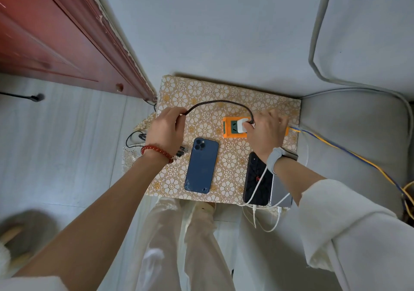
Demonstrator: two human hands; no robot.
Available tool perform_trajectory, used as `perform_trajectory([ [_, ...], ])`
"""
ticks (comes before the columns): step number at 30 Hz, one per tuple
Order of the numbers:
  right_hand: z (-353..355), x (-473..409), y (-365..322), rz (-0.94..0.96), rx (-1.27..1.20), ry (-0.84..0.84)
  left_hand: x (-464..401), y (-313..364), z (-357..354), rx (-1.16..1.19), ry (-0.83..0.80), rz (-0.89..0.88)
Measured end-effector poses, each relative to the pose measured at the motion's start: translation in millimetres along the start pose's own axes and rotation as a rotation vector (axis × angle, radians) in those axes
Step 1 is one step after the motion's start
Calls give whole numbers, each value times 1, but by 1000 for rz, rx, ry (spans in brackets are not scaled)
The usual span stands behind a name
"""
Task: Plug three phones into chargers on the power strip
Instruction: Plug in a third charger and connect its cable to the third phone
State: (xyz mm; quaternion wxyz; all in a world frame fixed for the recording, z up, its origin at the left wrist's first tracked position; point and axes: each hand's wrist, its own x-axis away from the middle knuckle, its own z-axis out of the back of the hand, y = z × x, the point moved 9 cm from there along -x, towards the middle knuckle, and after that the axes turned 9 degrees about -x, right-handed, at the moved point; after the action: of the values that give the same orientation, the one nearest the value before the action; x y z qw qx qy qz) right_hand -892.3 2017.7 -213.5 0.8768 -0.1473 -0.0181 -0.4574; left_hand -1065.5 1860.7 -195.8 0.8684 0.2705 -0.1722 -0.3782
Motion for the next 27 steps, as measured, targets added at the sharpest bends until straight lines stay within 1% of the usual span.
perform_trajectory([
  [5,-1,1,10,-21,5,-10,1,5,-4,1,-41,-33],
  [10,-9,1,-8,17,12,-20,-6,-4,-6,21,-26,52],
  [13,-8,1,2,-42,-26,-14,-8,-1,0,14,-9,-2],
  [15,-7,3,7,-51,-27,-14,-5,0,0,8,-29,-29],
  [22,-4,0,0,-31,57,-25,-4,-17,-10,-8,-138,3],
  [25,-5,0,1,-104,74,-109,2,-33,-15,-39,-182,31],
  [27,-4,2,-2,-144,37,-138,12,-51,-17,-50,-186,79],
])
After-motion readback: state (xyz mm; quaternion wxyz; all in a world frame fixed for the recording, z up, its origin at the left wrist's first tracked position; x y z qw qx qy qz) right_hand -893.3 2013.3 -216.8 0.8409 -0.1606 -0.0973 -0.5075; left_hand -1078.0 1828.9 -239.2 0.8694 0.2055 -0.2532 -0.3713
